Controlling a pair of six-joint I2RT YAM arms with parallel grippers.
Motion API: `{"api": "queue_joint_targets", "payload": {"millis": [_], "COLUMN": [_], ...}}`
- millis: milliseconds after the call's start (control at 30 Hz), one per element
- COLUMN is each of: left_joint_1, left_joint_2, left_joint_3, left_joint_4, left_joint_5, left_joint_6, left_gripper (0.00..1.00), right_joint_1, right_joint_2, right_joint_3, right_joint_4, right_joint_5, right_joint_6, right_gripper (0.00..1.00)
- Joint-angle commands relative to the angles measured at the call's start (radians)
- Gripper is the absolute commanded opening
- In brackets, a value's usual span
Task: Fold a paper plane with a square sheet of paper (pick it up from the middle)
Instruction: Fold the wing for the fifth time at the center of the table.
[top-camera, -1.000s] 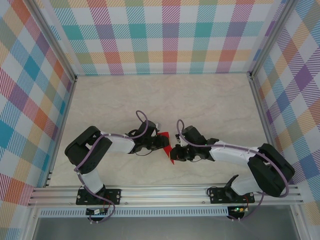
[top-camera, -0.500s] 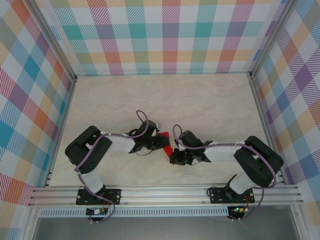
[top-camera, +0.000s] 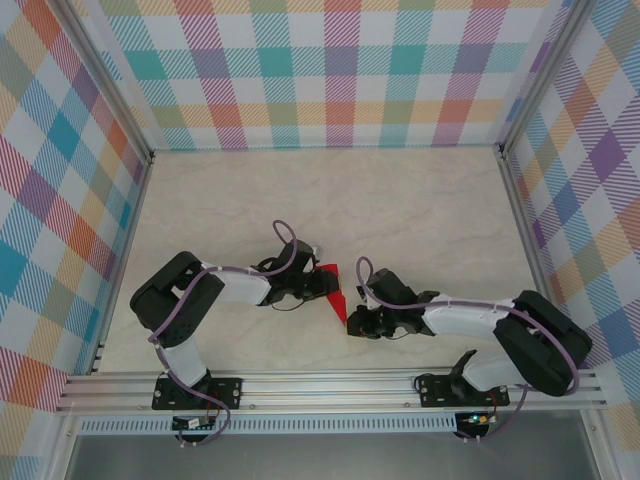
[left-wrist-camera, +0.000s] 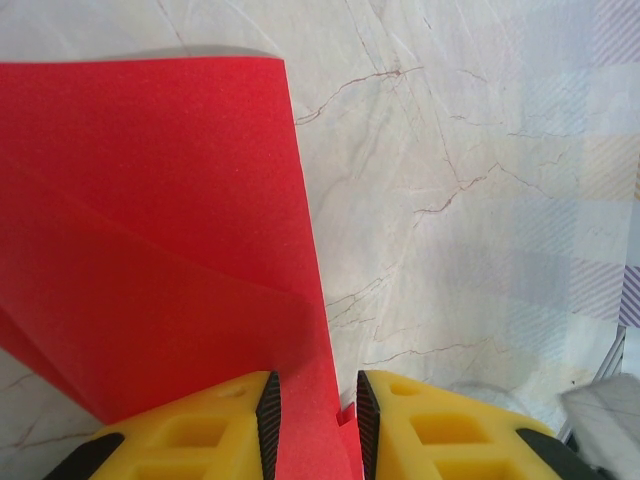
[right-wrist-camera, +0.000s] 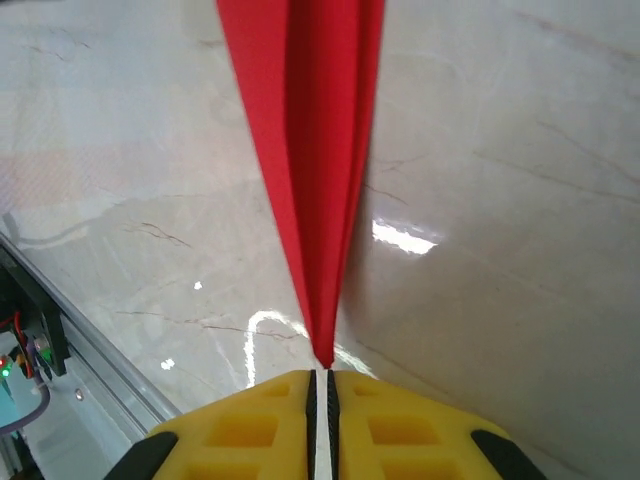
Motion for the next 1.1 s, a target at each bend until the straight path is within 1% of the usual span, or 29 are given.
{"api": "queue_joint_targets", "payload": {"millis": [0, 67, 267, 433, 633, 833, 933, 1067], "left_joint_1": [-0.024, -0.024, -0.025, -0.027, -0.029, -0.032, -0.031, -0.031], "left_joint_2": [0.088, 0.088, 0.080, 0.074, 0.078, 0.071, 0.061, 0.033], "left_joint_3": [0.002, 0.004, 0.013, 0.015, 0.013, 0.015, 0.015, 0.021], "left_joint_4": [-0.026, -0.023, -0.037, -0.043, -0.035, -0.038, -0.040, -0.043], "left_joint_5": [-0.009, -0.008, -0.006, -0.007, -0.006, -0.003, -0.002, -0.008], "left_joint_6": [0.021, 0.019, 0.019, 0.020, 0.017, 0.018, 0.023, 0.037], "left_gripper": [0.29, 0.29, 0.29, 0.29, 0.29, 0.30, 0.30, 0.31], "right_joint_1": [0.005, 0.005, 0.004, -0.001, -0.010, -0.024, -0.033, -0.033], "right_joint_2": [-0.060, -0.048, 0.061, 0.147, 0.190, 0.228, 0.256, 0.284], "right_joint_3": [0.049, 0.069, 0.134, 0.142, 0.135, 0.144, 0.118, 0.086], "right_joint_4": [-0.011, 0.028, 0.087, 0.162, 0.223, 0.185, 0.176, 0.143], "right_joint_5": [0.077, 0.090, 0.094, 0.077, 0.067, 0.093, 0.107, 0.106], "right_joint_6": [0.022, 0.042, 0.059, 0.073, 0.087, 0.073, 0.079, 0.083], "right_gripper": [0.14, 0.14, 0.14, 0.13, 0.13, 0.14, 0.13, 0.09]}}
